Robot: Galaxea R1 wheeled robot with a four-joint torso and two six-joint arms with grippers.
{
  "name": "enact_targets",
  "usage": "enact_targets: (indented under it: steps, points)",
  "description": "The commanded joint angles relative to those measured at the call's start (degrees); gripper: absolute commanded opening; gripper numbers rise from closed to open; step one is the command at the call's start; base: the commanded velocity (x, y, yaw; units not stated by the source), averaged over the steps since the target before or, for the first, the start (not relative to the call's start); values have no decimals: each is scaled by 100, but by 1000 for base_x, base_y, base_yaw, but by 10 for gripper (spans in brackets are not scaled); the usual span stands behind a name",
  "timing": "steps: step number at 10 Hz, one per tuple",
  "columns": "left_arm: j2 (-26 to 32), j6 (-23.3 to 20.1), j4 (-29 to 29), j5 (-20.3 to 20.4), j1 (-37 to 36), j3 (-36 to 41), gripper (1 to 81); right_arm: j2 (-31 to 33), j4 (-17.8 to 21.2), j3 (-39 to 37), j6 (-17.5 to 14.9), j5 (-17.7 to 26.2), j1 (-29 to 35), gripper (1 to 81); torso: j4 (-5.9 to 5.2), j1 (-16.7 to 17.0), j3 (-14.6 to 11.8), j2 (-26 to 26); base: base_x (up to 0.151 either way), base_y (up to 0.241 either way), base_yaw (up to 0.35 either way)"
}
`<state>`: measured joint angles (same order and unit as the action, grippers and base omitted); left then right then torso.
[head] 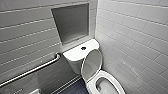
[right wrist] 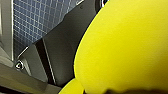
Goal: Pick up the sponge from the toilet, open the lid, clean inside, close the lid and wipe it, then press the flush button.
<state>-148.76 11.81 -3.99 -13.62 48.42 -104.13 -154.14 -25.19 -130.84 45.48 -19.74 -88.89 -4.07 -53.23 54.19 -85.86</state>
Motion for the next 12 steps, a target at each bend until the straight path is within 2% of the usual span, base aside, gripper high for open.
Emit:
enact_targets:
  steps: [1, 4, 6, 8, 10, 12]
  points:
    - [224, -21, -655, -343, -908, 306, 811, 100, -145, 42, 13, 251, -63, 10, 0, 0, 5, 0, 0, 0, 0]
    - [241, 215, -1288, -247, -1391, 165, 811, 91, -136, 69, 31, 251, -64, 10, 0, 0, -81, 0, 0, 0, 0]
    - [302, 706, -1315, 51, -1716, 147, 811, 30, -153, 42, -13, 251, -63, 10, 0, 0, -81, 0, 0, 0, 0]
    - [416, 1199, -1315, 173, -1980, 130, 811, 12, -145, 42, 4, 251, -81, 10, 0, 0, -81, 2, 0, 0, 0]
    - [601, 1681, -1315, 596, -2165, 156, 811, -58, -136, -1, -13, 277, -90, 10, 0, 0, -81, 2, 0, 0, 0]
    - [715, 1973, -1315, 851, -2375, 156, 811, -111, -110, -98, -13, 251, -213, 10, 0, 0, -81, 2, 0, 0, 0]
